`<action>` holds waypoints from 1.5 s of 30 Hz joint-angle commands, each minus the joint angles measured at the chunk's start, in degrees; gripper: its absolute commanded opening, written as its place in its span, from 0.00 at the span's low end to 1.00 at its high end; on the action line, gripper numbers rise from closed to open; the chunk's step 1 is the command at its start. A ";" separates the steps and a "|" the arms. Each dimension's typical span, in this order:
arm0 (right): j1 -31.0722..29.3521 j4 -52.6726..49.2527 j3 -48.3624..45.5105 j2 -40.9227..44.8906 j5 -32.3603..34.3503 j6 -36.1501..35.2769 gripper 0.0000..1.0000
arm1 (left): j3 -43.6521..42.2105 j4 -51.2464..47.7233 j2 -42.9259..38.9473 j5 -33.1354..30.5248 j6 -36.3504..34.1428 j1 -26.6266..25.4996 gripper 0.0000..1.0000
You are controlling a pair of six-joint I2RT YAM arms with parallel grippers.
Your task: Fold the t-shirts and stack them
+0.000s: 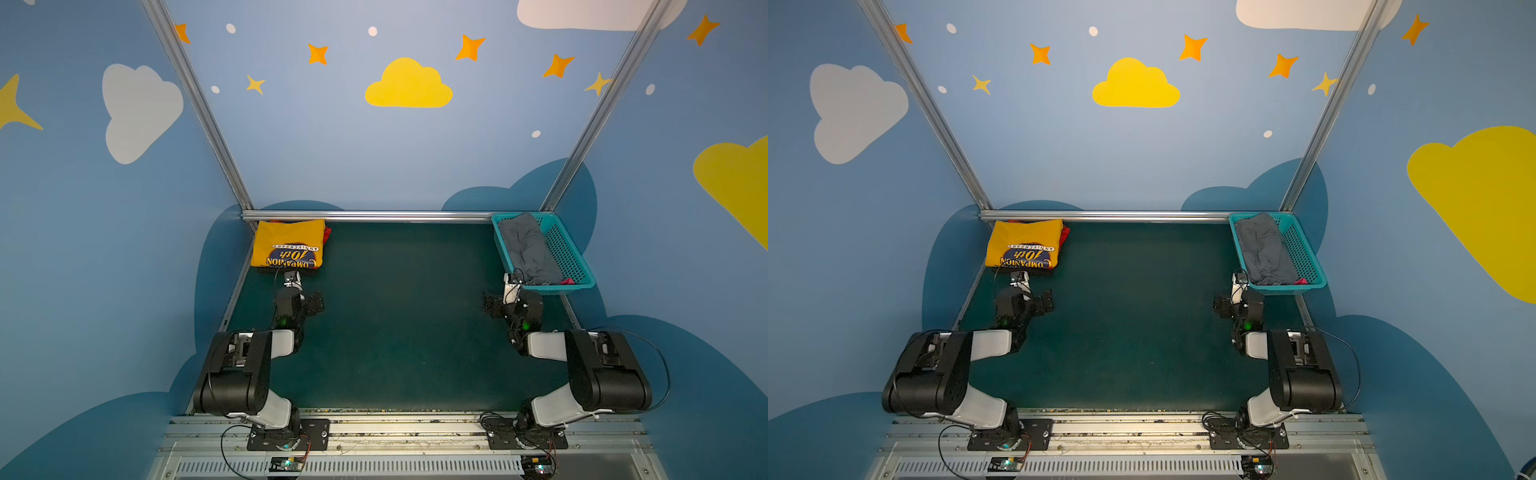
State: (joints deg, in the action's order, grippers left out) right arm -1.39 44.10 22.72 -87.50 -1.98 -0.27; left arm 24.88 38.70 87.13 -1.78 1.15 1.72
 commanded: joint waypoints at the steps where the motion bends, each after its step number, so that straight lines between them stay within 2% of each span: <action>1: -0.19 -0.44 1.42 1.11 0.49 -0.25 0.95 | 0.60 0.24 -0.56 0.46 0.35 -0.10 1.00; 38: -0.24 -0.26 1.18 1.23 0.48 -0.30 0.95 | 0.31 0.72 -0.88 0.51 0.45 -0.18 1.00; 40: -0.27 -0.74 1.62 1.59 0.08 -0.36 0.95 | 1.60 -2.29 -2.91 0.85 0.38 -0.66 1.00; 42: -0.52 -7.64 4.01 3.81 -1.63 -1.54 0.93 | 5.37 -13.04 -7.43 -3.02 0.89 -1.68 1.00; 45: -1.00 -12.77 5.41 6.78 -1.79 -1.92 0.93 | 6.53 -20.26 -14.65 -3.96 2.57 -2.52 0.98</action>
State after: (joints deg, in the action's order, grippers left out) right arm -1.76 37.15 25.82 -84.33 -2.72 -1.19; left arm 28.93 26.81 78.81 -3.49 1.98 0.05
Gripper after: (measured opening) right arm 0.934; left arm 0.986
